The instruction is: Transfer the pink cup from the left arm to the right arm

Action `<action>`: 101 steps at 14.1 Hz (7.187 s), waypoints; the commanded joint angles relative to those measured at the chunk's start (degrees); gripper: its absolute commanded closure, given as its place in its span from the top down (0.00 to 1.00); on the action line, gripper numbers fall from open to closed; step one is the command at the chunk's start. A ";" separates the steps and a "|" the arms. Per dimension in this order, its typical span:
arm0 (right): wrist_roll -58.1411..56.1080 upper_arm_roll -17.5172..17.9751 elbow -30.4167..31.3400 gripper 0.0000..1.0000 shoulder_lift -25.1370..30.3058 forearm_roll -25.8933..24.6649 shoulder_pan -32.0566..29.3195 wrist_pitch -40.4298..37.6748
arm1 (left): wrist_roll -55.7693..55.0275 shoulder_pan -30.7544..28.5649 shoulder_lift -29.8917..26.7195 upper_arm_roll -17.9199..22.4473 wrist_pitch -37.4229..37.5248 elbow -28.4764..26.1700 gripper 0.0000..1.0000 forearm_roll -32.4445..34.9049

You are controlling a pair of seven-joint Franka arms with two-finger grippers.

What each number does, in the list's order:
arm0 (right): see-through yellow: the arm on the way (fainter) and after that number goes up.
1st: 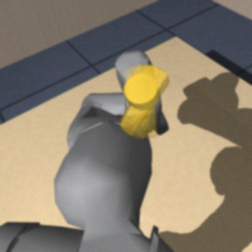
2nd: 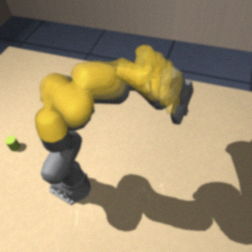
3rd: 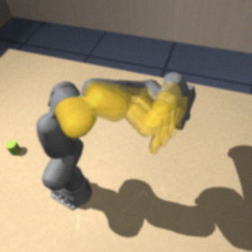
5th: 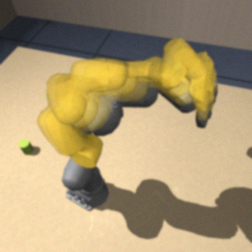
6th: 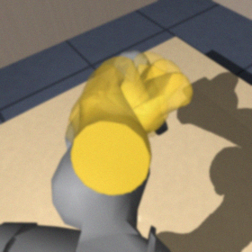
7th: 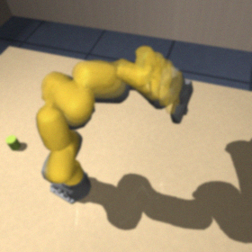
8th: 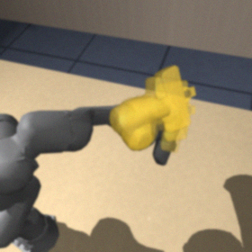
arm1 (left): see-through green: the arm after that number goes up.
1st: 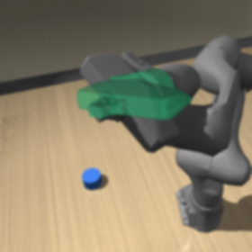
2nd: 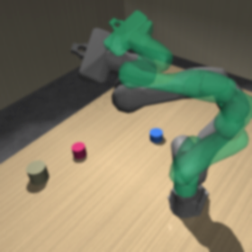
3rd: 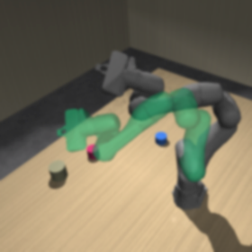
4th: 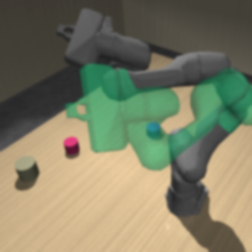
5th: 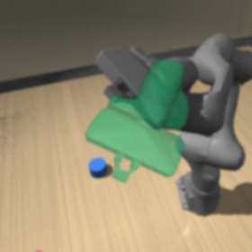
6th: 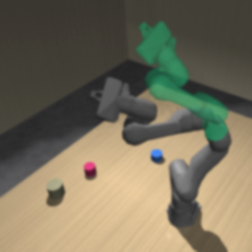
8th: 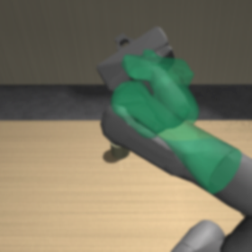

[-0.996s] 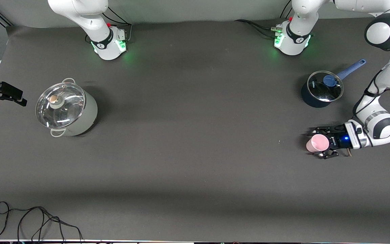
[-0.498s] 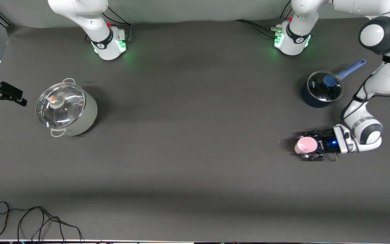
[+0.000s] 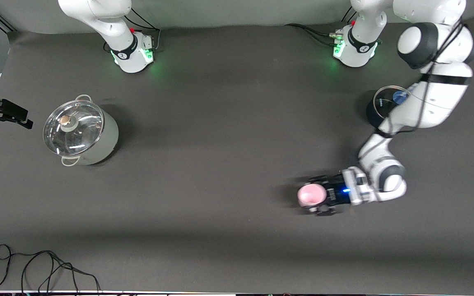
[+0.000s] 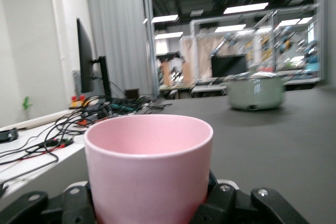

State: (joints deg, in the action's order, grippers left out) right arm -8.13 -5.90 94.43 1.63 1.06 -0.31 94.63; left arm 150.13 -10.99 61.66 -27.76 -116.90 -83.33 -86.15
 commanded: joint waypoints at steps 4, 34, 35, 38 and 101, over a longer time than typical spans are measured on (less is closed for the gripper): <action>-0.04 -0.17 -1.35 1.00 0.13 -0.36 0.22 -0.67 | -1.75 3.59 0.13 -18.28 -32.40 5.97 0.00 -3.22; 59.95 0.71 -15.49 1.00 -4.08 6.67 11.62 -5.77 | -21.80 42.01 -4.18 -16.89 -71.89 39.91 0.00 -2.26; 64.08 0.80 -17.76 1.00 -5.57 8.07 13.04 -5.77 | -21.89 42.01 -4.27 -16.89 -71.98 39.91 0.00 -2.26; 73.05 0.89 -27.78 1.00 -13.03 16.76 15.33 -5.77 | -21.89 42.01 -4.35 -16.89 -71.98 39.91 0.00 -2.26; 47.15 -4.39 -38.18 0.00 -28.09 3.53 5.51 -2.07 | -31.81 4.61 -15.87 -12.32 -21.76 11.36 1.00 20.99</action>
State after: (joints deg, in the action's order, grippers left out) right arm 48.82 -10.73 57.53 -26.04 7.07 6.94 94.28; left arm 120.66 -0.45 49.38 -40.15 -146.21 -65.67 -69.10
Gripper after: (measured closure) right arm 0.982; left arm 0.000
